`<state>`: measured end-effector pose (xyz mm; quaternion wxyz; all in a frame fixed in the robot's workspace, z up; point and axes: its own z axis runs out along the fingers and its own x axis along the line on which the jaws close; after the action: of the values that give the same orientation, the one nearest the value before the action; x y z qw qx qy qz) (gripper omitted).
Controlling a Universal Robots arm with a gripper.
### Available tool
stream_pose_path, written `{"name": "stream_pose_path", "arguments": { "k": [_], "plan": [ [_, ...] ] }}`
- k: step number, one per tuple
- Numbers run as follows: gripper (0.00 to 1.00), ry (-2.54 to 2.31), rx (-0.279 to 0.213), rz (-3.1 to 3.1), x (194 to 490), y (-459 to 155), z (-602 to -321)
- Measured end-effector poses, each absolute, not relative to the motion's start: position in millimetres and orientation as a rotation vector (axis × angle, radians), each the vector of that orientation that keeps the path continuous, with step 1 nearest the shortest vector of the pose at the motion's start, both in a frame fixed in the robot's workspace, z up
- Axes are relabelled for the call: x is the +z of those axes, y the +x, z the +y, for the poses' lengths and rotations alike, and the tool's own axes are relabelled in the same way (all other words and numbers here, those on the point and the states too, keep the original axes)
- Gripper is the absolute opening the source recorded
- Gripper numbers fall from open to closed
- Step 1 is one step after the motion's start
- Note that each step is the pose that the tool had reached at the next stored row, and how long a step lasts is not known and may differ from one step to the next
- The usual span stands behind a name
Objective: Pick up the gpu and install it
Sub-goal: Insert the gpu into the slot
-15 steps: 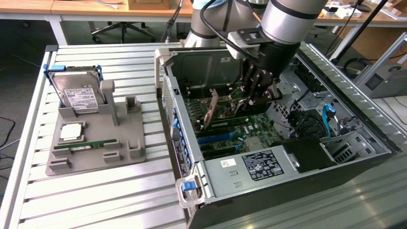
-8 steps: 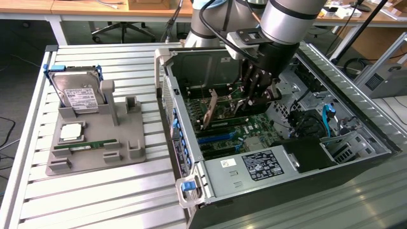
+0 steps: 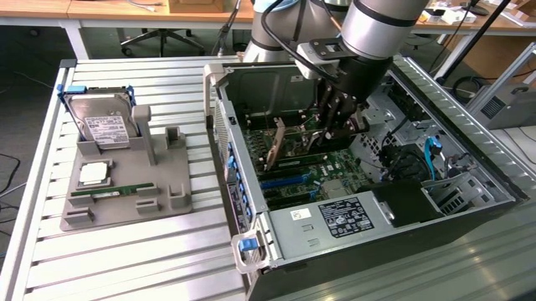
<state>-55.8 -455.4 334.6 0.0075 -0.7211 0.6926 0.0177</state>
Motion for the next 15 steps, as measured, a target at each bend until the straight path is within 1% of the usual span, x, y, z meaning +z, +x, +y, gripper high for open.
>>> {"name": "stream_pose_path", "arguments": {
  "k": [15],
  "plan": [
    [0.27,-2.247,0.043,2.185,326.8,-58.7,-455.2]
  ]
}}
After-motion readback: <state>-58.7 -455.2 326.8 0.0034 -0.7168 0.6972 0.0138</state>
